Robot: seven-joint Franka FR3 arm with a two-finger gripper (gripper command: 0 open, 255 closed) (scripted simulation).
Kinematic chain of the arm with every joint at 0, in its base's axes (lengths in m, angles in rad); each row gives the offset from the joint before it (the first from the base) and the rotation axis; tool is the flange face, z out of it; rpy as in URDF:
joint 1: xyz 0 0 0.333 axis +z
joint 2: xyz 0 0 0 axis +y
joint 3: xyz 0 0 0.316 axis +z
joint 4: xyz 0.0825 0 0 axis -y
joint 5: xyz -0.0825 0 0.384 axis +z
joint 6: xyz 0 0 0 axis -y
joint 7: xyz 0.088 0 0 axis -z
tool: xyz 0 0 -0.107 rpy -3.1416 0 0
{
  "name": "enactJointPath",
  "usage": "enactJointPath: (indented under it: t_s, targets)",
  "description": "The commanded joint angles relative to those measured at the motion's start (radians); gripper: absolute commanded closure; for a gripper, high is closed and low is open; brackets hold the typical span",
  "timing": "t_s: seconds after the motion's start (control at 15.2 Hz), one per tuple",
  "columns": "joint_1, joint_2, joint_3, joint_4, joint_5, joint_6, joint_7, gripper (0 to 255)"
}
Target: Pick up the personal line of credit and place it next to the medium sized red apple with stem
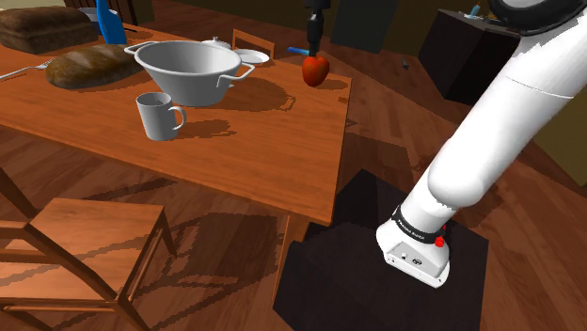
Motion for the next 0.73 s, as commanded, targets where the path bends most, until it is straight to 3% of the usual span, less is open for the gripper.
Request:
enactJointPath:
  t_s: [0.0, 0.66]
  targets:
    - [-0.020, 0.055, -0.021, 0.069, 0.001, -0.011, -0.043, 255]
    - [-0.148, 0.397, -0.093, 0.529, 0.050, -0.123, -0.235, 255]
